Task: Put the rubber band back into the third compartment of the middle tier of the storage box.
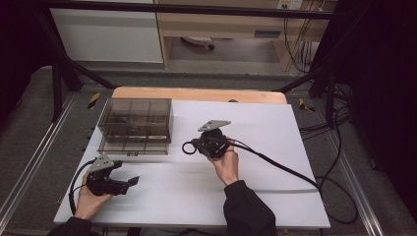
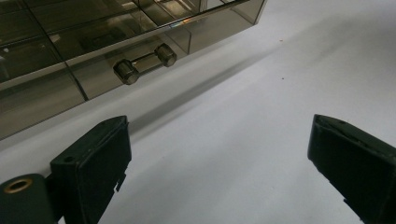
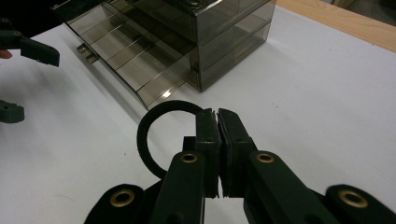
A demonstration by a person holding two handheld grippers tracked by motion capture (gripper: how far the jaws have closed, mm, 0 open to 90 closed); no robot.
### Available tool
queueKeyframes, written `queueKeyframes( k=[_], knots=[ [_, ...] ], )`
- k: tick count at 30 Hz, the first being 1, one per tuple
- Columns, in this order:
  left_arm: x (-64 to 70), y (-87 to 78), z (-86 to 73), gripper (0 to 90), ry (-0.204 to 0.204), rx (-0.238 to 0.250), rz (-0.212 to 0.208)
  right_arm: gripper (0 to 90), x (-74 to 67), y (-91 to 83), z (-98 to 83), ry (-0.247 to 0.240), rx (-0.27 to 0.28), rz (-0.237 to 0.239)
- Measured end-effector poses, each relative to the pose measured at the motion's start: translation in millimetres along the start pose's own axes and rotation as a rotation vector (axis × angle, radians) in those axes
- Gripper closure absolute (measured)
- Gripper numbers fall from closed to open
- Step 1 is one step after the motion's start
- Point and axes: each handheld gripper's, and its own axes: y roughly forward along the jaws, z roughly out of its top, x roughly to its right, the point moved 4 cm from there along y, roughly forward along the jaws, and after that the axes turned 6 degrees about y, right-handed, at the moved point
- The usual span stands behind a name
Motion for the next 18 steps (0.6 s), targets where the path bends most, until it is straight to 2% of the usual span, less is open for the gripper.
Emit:
queueKeyframes(
  k=[18],
  knots=[
    [-0.2,0.0,-0.2,5.8,-0.003,0.001,-0.002,88.0,-12.3,19.3,17.4,-0.002,0.015,-0.006]
  ],
)
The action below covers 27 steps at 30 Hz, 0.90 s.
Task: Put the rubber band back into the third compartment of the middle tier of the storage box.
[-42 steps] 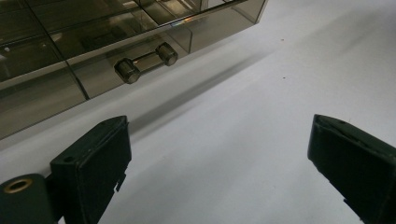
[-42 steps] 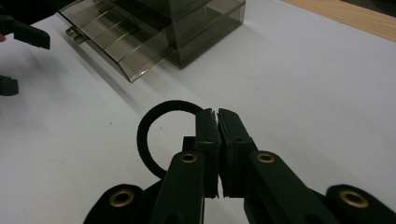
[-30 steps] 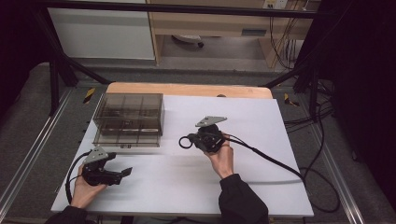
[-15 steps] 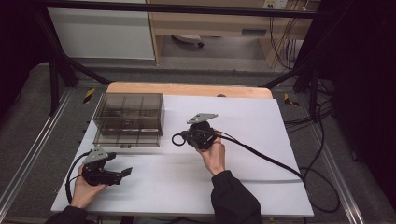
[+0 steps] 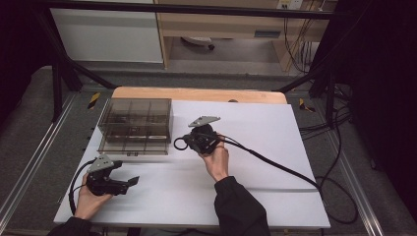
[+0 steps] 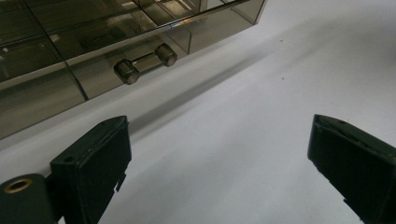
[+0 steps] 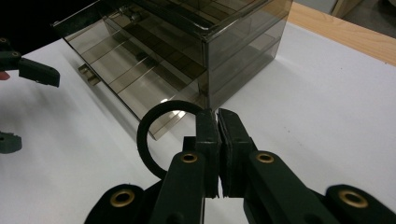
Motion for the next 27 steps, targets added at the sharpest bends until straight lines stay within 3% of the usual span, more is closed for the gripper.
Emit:
queueKeyframes(
  k=[27],
  knots=[
    [-0.2,0.3,-0.2,5.8,-0.001,-0.001,-0.003,88.0,-15.6,27.3,17.0,0.009,0.012,0.003]
  ],
)
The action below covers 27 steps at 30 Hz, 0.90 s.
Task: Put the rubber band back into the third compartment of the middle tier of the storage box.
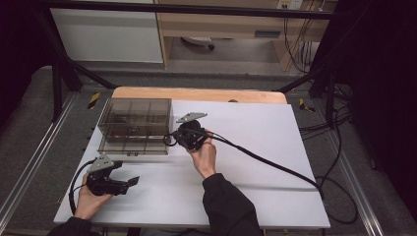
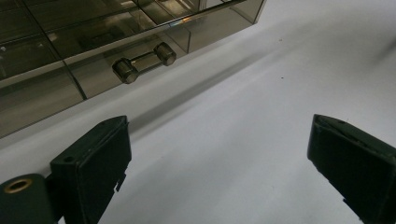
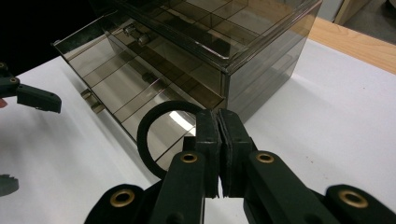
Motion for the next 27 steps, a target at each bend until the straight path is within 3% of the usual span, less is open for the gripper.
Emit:
queueKeyframes(
  k=[27],
  knots=[
    [0.3,-0.5,0.1,5.8,-0.002,0.004,-0.002,88.0,-18.1,34.8,7.5,0.002,-0.001,0.017]
  ],
)
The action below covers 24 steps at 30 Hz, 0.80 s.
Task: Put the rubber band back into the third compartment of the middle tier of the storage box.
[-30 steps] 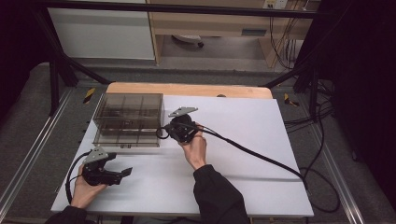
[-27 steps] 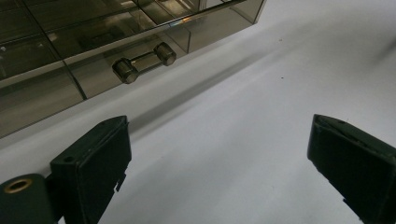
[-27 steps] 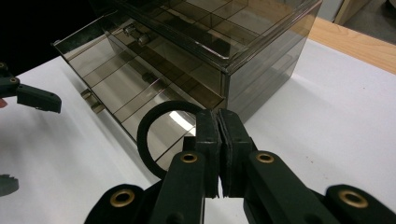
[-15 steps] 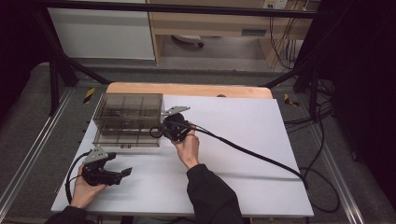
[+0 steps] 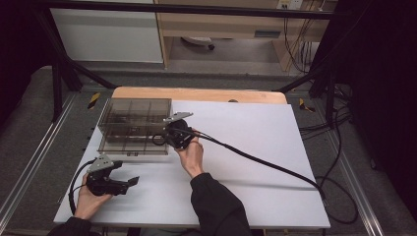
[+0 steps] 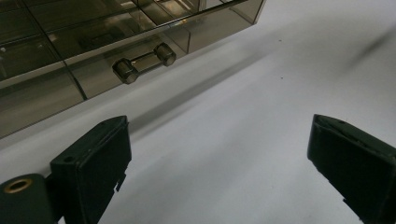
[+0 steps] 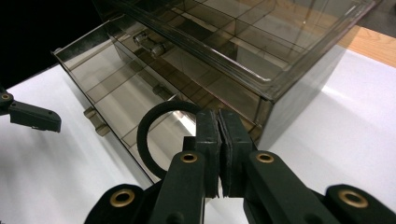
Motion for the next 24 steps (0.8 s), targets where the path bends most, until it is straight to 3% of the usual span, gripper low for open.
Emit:
queueKeyframes(
  k=[24],
  knots=[
    [0.0,0.1,0.0,5.9,0.001,0.000,-0.002,87.9,-2.3,27.2,-12.1,0.005,-0.031,0.001]
  ],
)
